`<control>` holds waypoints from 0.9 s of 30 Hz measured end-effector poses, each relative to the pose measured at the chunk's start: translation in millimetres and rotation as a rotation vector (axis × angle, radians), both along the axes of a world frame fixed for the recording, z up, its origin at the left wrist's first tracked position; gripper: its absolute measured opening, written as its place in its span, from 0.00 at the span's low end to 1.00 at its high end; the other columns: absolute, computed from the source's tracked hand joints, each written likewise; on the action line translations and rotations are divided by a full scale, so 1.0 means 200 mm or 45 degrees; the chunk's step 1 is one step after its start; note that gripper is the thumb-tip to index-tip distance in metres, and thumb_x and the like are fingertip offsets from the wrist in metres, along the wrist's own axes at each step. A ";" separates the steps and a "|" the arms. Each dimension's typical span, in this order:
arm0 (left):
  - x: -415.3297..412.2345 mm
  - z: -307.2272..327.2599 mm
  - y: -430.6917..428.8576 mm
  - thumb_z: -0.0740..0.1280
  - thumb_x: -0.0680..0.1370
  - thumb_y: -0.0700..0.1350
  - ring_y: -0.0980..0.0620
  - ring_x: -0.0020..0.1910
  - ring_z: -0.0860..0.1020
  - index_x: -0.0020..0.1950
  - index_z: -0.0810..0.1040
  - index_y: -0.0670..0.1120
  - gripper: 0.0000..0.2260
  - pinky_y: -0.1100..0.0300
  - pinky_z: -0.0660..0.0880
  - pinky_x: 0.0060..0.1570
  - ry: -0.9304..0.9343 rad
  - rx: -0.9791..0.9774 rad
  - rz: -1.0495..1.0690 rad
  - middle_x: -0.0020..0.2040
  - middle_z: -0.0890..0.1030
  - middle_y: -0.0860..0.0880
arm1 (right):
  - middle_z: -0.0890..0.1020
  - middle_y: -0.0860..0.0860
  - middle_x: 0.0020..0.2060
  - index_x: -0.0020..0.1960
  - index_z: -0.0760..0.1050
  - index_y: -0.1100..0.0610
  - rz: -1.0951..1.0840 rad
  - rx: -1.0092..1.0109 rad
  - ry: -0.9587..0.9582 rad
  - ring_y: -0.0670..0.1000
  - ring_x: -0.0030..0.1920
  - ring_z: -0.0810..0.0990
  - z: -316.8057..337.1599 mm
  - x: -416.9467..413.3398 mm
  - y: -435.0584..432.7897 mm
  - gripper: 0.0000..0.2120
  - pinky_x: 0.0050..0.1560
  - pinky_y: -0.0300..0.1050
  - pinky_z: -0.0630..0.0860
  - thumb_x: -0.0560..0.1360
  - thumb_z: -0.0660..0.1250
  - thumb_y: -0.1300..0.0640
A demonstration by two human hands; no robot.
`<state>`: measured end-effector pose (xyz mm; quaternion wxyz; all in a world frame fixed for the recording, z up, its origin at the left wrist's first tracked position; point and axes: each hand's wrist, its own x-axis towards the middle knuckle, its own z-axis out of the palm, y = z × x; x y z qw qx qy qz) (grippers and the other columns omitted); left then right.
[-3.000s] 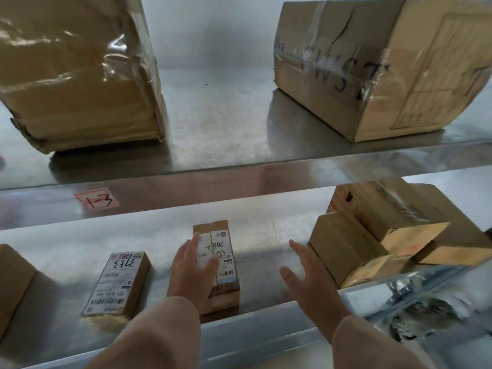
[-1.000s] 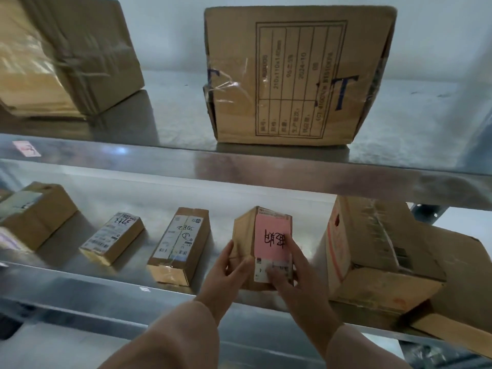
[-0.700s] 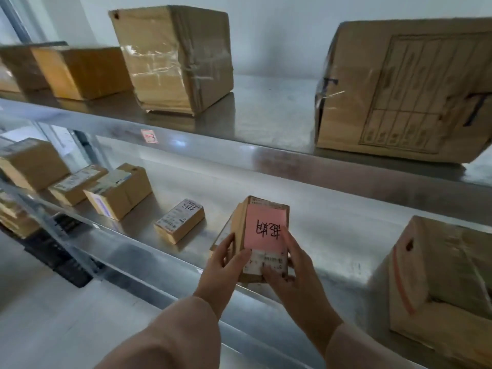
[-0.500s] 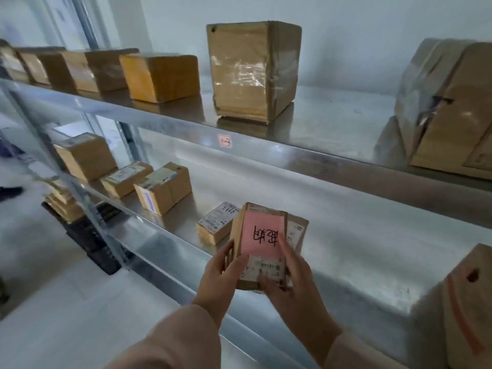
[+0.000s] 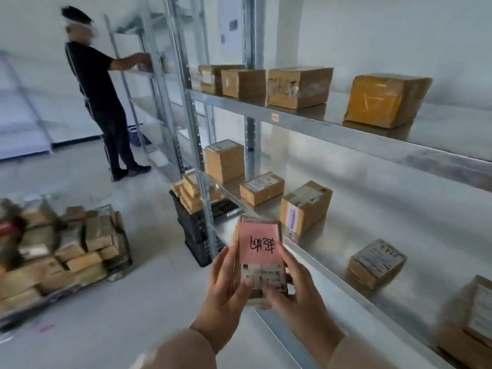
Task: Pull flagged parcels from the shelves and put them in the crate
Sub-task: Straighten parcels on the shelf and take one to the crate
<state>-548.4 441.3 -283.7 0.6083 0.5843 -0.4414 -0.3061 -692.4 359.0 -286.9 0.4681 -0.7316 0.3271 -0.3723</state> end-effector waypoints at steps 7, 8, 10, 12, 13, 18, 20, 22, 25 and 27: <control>0.57 -0.03 0.19 0.67 0.75 0.48 0.55 0.68 0.69 0.66 0.66 0.62 0.22 0.51 0.75 0.64 -0.125 0.065 0.236 0.67 0.66 0.53 | 0.64 0.31 0.63 0.70 0.55 0.28 0.246 -0.006 0.097 0.40 0.66 0.69 -0.02 0.59 0.05 0.36 0.60 0.48 0.77 0.66 0.68 0.36; 0.64 -0.04 0.20 0.66 0.77 0.45 0.55 0.67 0.70 0.67 0.65 0.62 0.23 0.50 0.75 0.64 -0.121 0.084 0.245 0.67 0.66 0.53 | 0.64 0.30 0.62 0.70 0.56 0.27 0.279 -0.008 0.108 0.38 0.65 0.69 -0.01 0.67 0.05 0.36 0.60 0.47 0.76 0.65 0.67 0.35; 0.77 -0.05 0.20 0.66 0.78 0.42 0.53 0.67 0.71 0.69 0.63 0.62 0.24 0.51 0.75 0.63 -0.105 0.124 0.257 0.66 0.67 0.53 | 0.65 0.31 0.60 0.69 0.56 0.26 0.342 0.010 0.129 0.34 0.62 0.70 -0.01 0.80 0.02 0.36 0.60 0.45 0.76 0.65 0.67 0.32; 0.88 -0.07 0.19 0.66 0.79 0.43 0.53 0.67 0.71 0.70 0.62 0.63 0.25 0.51 0.74 0.64 -0.105 0.158 0.295 0.66 0.67 0.54 | 0.66 0.32 0.62 0.69 0.55 0.25 0.409 0.019 0.176 0.32 0.61 0.69 -0.02 0.93 -0.03 0.35 0.60 0.43 0.76 0.65 0.66 0.29; 0.93 -0.08 0.17 0.65 0.79 0.43 0.53 0.67 0.71 0.70 0.62 0.63 0.25 0.50 0.74 0.64 -0.104 0.177 0.311 0.65 0.67 0.54 | 0.66 0.33 0.63 0.69 0.54 0.25 0.443 0.030 0.195 0.31 0.60 0.69 -0.02 0.99 -0.06 0.35 0.60 0.41 0.76 0.65 0.65 0.27; 1.26 -0.15 -0.01 0.65 0.79 0.42 0.52 0.68 0.71 0.70 0.63 0.64 0.25 0.48 0.75 0.63 -0.057 0.210 0.369 0.67 0.69 0.53 | 0.68 0.39 0.64 0.68 0.58 0.25 0.532 0.116 0.194 0.33 0.58 0.73 -0.08 1.34 -0.27 0.30 0.53 0.34 0.77 0.72 0.69 0.41; 1.42 -0.16 -0.14 0.64 0.79 0.40 0.52 0.69 0.70 0.70 0.64 0.65 0.26 0.47 0.74 0.64 -0.009 0.203 0.380 0.68 0.69 0.51 | 0.67 0.40 0.65 0.68 0.57 0.25 0.535 0.127 0.203 0.35 0.60 0.72 -0.09 1.49 -0.39 0.30 0.59 0.39 0.76 0.73 0.69 0.43; 1.58 -0.15 -0.28 0.64 0.79 0.39 0.52 0.69 0.70 0.70 0.65 0.64 0.26 0.47 0.73 0.65 0.035 0.183 0.385 0.69 0.70 0.50 | 0.66 0.39 0.67 0.68 0.56 0.25 0.542 0.119 0.232 0.38 0.63 0.71 -0.07 1.66 -0.53 0.30 0.63 0.44 0.74 0.72 0.68 0.39; 1.84 -0.09 -0.52 0.63 0.78 0.35 0.57 0.67 0.72 0.67 0.67 0.60 0.25 0.62 0.76 0.59 0.127 0.128 0.428 0.68 0.72 0.51 | 0.64 0.36 0.68 0.71 0.54 0.28 0.597 0.125 0.250 0.27 0.60 0.67 -0.01 1.93 -0.78 0.33 0.53 0.29 0.74 0.71 0.65 0.34; 2.01 -0.05 -0.68 0.60 0.78 0.30 0.59 0.67 0.71 0.67 0.67 0.59 0.26 0.68 0.75 0.54 0.180 0.123 0.456 0.68 0.71 0.52 | 0.64 0.35 0.69 0.72 0.52 0.29 0.633 0.131 0.251 0.25 0.60 0.67 0.03 2.10 -0.94 0.34 0.55 0.29 0.73 0.70 0.65 0.32</control>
